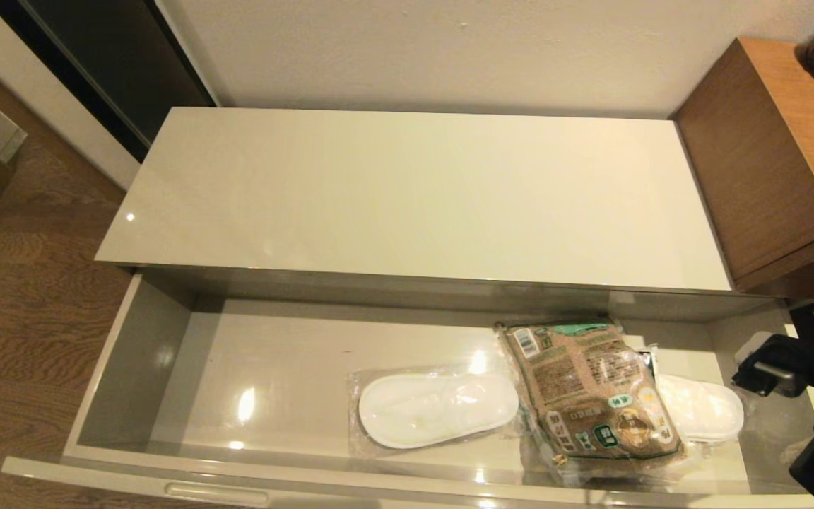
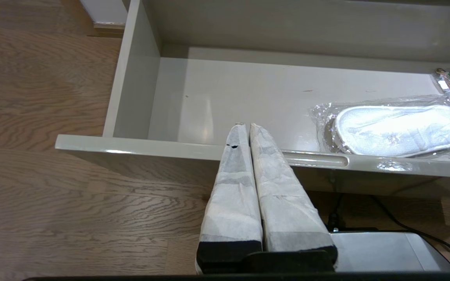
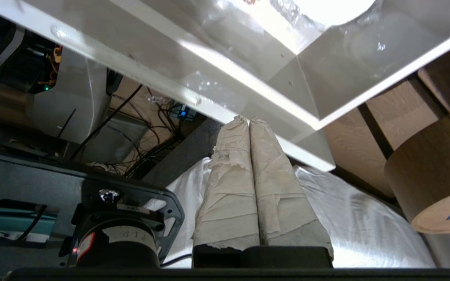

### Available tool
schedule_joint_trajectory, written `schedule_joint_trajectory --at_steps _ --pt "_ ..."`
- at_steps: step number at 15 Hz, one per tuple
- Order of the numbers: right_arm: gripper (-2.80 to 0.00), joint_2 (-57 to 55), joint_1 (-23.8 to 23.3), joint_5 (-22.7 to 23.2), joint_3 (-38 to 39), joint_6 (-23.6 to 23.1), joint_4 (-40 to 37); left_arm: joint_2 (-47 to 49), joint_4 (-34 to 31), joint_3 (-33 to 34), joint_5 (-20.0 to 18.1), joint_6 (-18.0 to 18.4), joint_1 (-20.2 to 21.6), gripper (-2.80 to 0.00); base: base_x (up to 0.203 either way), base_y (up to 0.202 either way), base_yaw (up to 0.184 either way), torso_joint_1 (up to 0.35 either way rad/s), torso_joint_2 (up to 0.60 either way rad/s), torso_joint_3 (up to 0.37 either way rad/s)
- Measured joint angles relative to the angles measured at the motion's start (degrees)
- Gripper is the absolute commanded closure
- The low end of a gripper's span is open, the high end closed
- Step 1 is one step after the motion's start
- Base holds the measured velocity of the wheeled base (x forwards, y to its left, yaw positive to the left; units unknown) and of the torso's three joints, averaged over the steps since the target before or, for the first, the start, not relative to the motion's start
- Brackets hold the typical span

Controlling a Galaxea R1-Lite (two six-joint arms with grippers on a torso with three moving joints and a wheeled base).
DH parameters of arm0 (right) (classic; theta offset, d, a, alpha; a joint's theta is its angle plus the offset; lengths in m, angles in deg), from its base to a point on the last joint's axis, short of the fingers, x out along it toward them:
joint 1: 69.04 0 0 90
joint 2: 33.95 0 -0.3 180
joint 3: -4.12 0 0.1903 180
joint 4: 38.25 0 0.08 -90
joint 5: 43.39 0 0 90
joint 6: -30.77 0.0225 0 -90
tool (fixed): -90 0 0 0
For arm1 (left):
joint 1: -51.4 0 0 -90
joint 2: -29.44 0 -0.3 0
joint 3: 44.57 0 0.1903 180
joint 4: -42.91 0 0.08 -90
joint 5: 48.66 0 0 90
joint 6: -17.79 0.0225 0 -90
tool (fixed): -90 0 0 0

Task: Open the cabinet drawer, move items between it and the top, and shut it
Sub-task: Take out the disposable slippers from the drawer

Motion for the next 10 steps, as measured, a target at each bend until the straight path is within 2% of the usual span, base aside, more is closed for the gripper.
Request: schedule_joint_trajectory --at_steps 6,8,10 --pt "0.00 -0.17 0.39 -0.69 -1.49 -0.27 -0.80 0.00 -0.01 0.00 0.00 0.00 0.00 0.00 0.000 0.000 0.000 0.000 0.00 0.000" --pt "0.00 0.73 0.07 -1.46 -5.79 -1.79 -2.24 0.00 0.00 0.00 -0.02 0.00 -0.05 0.00 0.000 0.000 0.000 0.000 0.00 0.000" --pt "0.00 1.48 -0.13 -1.12 -11.11 -0.82 -3.50 0.00 0.00 0.00 -0.02 -0.02 -0.05 0.00 0.000 0.000 0.000 0.000 0.00 0.000"
